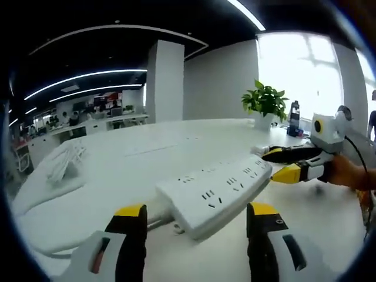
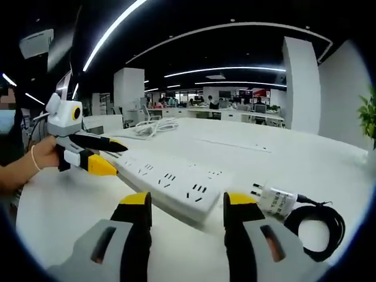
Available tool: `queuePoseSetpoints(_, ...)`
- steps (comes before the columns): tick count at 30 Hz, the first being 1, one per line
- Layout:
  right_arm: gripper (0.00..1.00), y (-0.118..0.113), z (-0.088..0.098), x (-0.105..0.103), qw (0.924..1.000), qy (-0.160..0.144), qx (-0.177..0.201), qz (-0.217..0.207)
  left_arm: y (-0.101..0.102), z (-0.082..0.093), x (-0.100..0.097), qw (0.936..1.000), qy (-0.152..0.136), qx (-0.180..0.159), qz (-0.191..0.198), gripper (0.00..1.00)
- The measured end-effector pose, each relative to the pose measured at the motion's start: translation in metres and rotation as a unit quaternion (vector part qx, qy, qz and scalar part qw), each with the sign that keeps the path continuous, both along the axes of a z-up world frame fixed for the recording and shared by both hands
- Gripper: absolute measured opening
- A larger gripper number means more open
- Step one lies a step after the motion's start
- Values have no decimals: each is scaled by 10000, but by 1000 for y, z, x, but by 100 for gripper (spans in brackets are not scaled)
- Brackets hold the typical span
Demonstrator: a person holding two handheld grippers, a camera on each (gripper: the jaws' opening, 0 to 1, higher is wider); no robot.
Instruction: Straighten the power strip on the desk, plug the charger into it
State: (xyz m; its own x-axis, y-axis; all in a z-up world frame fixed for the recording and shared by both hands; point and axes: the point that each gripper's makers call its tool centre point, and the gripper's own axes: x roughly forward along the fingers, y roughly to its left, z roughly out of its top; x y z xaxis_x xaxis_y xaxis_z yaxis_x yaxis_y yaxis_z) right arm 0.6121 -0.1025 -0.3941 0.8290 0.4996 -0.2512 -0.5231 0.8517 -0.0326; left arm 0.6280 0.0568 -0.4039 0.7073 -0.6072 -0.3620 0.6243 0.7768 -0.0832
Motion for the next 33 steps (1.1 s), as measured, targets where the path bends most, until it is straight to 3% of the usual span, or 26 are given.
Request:
queuePoseSetpoints(3,53,5,4,-5,9999,-34,49,135,3,6,-4,9997,12,-234,94,74)
queuePoseSetpoints(5,56,8,5,-8,9997,-41,-18,243,-1,15,-11,9984,14,-563,15,77)
queuePoseSetpoints(10,71,14,17,-20,9984,-172,-181,515,-6,50,-33,9882,-24,-1524,-141,84)
queuePoseSetpoints(12,77,17,24,-24,9977,-241,-139,616,-7,62,-41,9839,-102,-1775,-201,92)
queuePoseSetpoints(14,83,18,30,-30,9969,-292,-90,724,-5,70,-46,9832,-216,-1806,-168,99)
queuePoseSetpoints(19,99,25,44,-50,9940,-433,157,991,-3,85,-58,9827,-778,-1674,-140,99)
queuePoseSetpoints(22,100,30,45,-58,9919,-506,89,1166,-4,85,-65,9822,-1071,-1526,-227,99)
queuePoseSetpoints(26,100,33,45,-65,9903,-556,-36,1271,2,78,-67,9831,-1119,-1450,-43,98)
queuePoseSetpoints(30,100,30,53,-69,9898,-678,94,1246,10,69,-69,9862,-1320,-1002,-4,91)
queuePoseSetpoints(33,100,26,59,-73,9894,-763,286,1200,9,70,-76,9852,-1465,-892,-29,92)
